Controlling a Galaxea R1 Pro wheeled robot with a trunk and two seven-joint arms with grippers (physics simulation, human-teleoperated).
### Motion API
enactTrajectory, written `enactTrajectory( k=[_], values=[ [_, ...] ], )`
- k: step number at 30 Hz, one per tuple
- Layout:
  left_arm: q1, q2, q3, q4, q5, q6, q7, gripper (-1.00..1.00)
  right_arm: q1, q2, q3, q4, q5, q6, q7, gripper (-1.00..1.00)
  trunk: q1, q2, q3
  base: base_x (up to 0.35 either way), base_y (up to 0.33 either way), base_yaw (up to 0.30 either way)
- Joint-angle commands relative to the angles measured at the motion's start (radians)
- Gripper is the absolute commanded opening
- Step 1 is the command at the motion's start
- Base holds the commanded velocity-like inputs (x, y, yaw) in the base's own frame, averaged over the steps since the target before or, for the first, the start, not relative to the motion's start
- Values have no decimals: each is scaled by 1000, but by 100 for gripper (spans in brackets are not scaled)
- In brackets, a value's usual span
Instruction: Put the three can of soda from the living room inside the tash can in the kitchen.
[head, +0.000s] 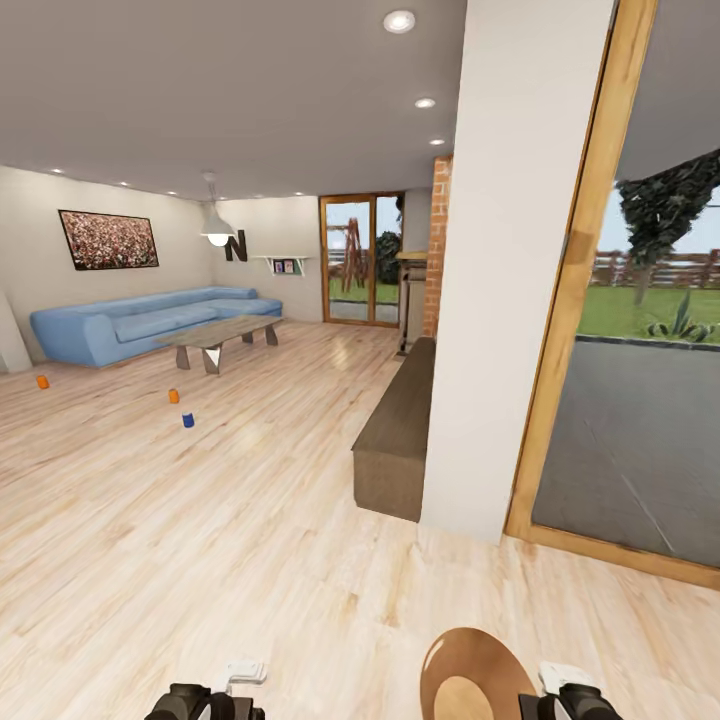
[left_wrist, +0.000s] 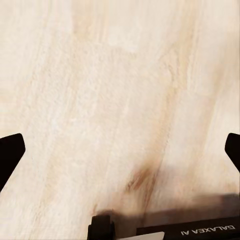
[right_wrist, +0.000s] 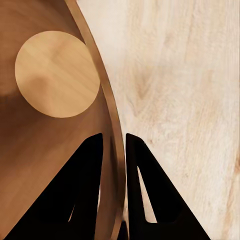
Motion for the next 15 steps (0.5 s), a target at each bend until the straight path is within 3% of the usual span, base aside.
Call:
enactTrajectory(
  k=[1, 8, 15],
  values=[
    [0, 0, 0, 0, 0, -1, 0, 100, -1, 0, -2, -1, -8, -1, 5, -100, 0, 0, 0, 310, 198, 0],
    [0, -1, 0, 0, 0, -3, 0, 100, -1, 2, -1, 1, -11, -1, 8, -100, 0, 0, 0, 309, 217, -11],
    [0, -1, 0, 0, 0, -4, 0, 100, -1, 8, 2, 3, -11, 3, 10, -100, 0, 0, 4, 294, 225, -146]
  ],
)
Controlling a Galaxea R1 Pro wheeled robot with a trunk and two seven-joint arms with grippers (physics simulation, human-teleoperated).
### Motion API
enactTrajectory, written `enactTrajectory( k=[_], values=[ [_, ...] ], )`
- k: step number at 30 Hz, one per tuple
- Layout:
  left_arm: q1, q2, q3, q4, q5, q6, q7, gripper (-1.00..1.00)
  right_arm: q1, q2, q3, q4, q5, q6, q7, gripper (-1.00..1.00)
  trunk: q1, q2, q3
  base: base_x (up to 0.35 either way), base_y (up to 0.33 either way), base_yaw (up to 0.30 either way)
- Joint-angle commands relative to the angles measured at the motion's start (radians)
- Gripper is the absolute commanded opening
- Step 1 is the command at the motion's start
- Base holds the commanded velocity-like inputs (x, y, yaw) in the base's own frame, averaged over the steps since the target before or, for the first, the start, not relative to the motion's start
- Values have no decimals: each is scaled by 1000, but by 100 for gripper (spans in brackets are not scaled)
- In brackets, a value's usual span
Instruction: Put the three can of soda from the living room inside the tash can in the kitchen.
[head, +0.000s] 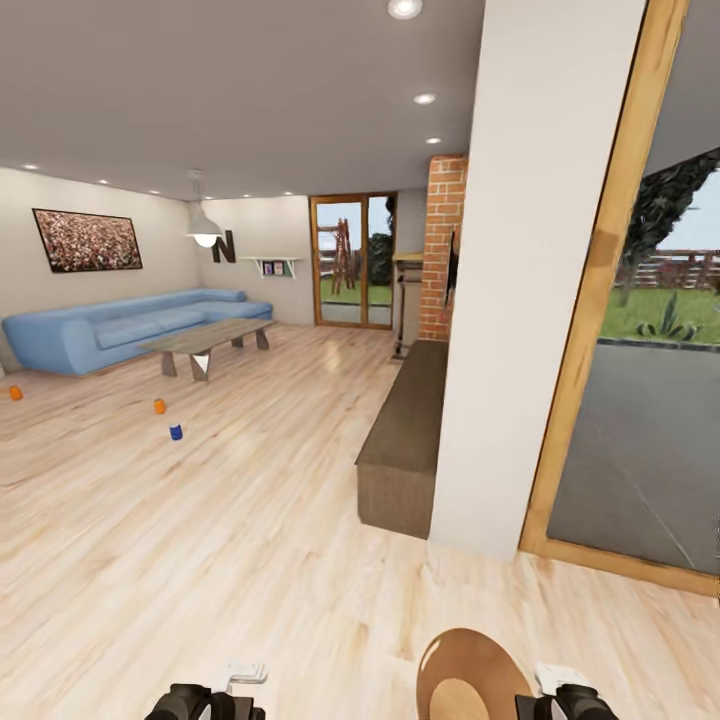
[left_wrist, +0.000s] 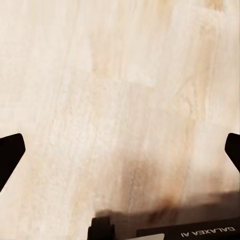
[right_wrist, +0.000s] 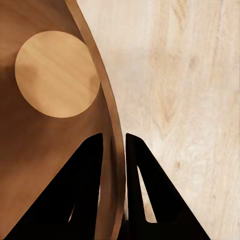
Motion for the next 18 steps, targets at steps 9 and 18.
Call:
enactTrajectory(
  k=[9, 18],
  values=[
    [-1, 1, 1, 0, -1, 2, 1, 100, 0, 16, -2, 0, -6, -1, -1, -100, 0, 0, 5, 204, 171, -169],
    [0, 0, 0, 0, -2, 2, 3, 100, 0, 22, -4, 1, -4, -6, -6, -100, 0, 0, 6, 24, 21, -25]
  ],
)
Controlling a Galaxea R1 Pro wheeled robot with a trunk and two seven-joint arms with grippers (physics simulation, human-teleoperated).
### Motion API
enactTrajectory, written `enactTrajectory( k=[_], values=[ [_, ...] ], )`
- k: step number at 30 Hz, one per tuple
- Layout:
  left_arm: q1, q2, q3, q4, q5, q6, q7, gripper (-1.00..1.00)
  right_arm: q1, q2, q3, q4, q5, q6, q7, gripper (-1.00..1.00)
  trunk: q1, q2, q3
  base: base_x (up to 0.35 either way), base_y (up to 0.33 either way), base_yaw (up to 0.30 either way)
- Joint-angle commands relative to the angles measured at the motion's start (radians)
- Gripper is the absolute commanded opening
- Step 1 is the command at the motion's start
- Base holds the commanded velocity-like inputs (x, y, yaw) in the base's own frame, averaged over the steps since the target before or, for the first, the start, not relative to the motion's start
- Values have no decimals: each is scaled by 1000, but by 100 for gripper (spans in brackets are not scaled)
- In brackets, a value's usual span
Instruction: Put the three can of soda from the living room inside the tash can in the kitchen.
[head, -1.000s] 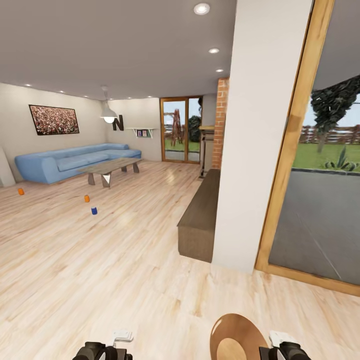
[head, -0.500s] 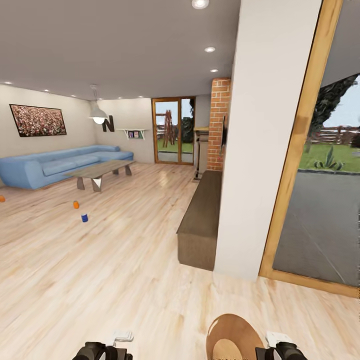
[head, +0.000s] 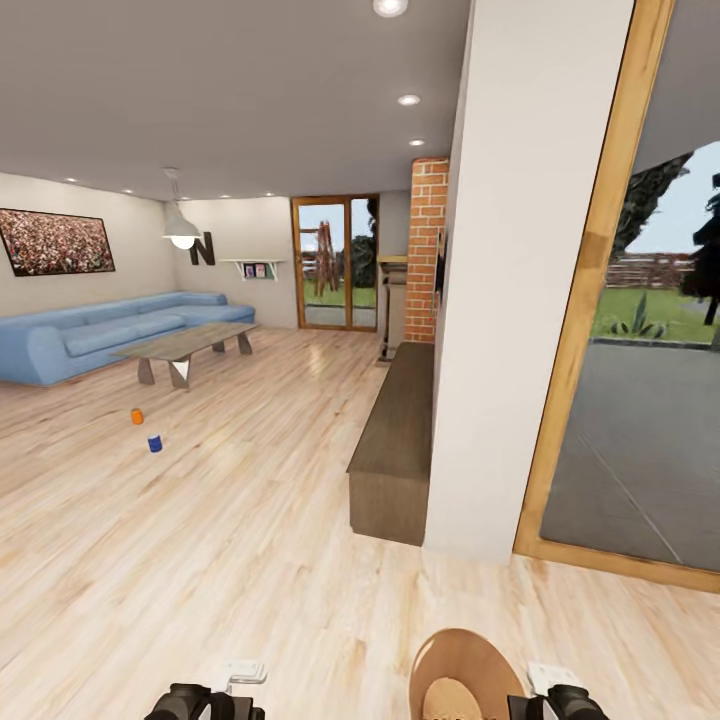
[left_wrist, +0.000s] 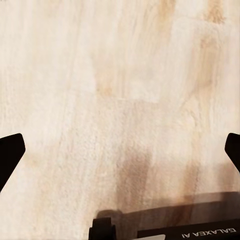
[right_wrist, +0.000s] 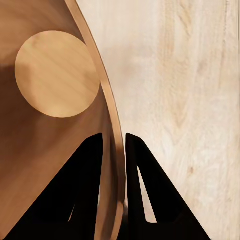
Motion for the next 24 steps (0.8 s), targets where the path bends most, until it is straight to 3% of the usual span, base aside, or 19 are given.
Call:
enactTrajectory(
  k=[1, 9, 14, 20, 24],
  values=[
    [0, 0, 0, 0, 0, 0, 0, 100, 0, -1, -2, -1, -6, -5, 5, -100, 0, 0, 0, 4, 4, -5],
    [0, 0, 1, 0, 0, 2, 2, 100, 1, 3, 4, 57, 10, -96, 8, -100, 0, 0, 5, 1, 1, 55],
    [0, 0, 1, 0, 0, 3, 3, 100, 1, 7, 4, 70, 65, -105, 6, -100, 0, 0, 12, 0, 0, 130],
    [0, 0, 1, 0, 0, 3, 3, 100, 1, 12, 3, 69, 79, -107, 4, -100, 0, 0, 19, 0, 0, 136],
    [0, 0, 1, 0, 0, 2, 2, 100, 1, 33, 1, 67, 83, -105, -1, -100, 0, 0, 21, 0, 0, 53]
  ],
)
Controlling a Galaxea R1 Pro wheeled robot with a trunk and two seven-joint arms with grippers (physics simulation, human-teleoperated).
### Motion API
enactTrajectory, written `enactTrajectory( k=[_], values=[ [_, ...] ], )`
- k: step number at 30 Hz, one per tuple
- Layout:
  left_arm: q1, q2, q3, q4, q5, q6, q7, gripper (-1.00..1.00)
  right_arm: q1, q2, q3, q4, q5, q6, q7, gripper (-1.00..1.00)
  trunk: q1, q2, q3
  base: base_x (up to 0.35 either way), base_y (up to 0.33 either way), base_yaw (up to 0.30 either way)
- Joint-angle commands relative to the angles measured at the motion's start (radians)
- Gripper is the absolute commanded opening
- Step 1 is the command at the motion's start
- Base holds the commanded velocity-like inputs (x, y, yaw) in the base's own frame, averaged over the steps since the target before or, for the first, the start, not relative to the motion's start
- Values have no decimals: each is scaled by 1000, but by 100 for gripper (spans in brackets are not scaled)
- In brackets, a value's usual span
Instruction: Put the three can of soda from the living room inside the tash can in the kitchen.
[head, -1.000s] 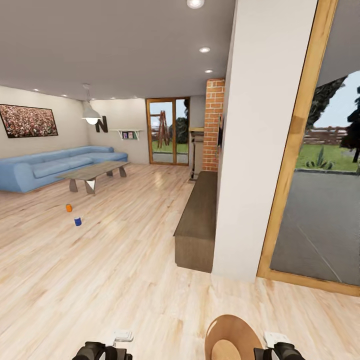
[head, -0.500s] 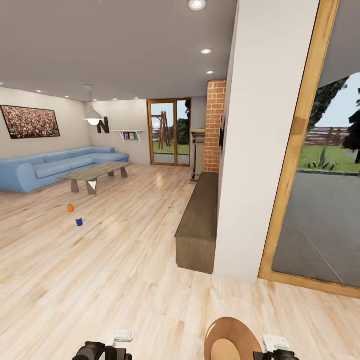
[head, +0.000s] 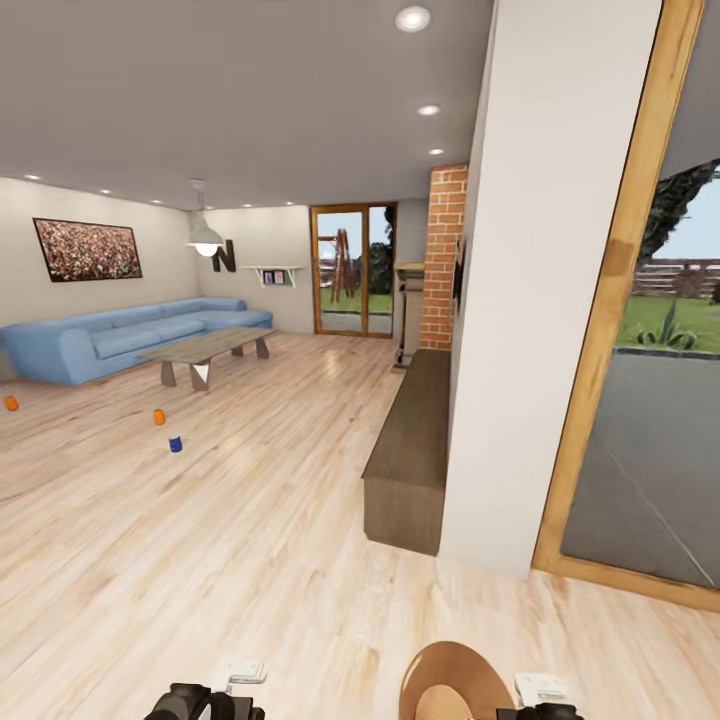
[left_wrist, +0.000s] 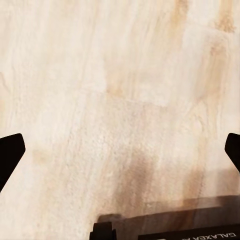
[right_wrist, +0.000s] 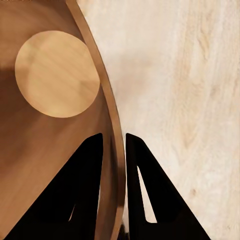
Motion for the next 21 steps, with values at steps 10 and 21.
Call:
enactTrajectory(
  k=[10, 21],
  values=[
    [0, 1, 0, 0, 0, -4, -2, 100, 0, 35, -1, 2, 3, 7, -35, -100, 0, 0, 1, 81, 0, 231],
    [0, 0, -1, 0, 0, -6, -3, 100, 0, 37, -1, 3, 2, 9, -43, -100, 0, 0, 1, 243, 7, 289]
  ],
)
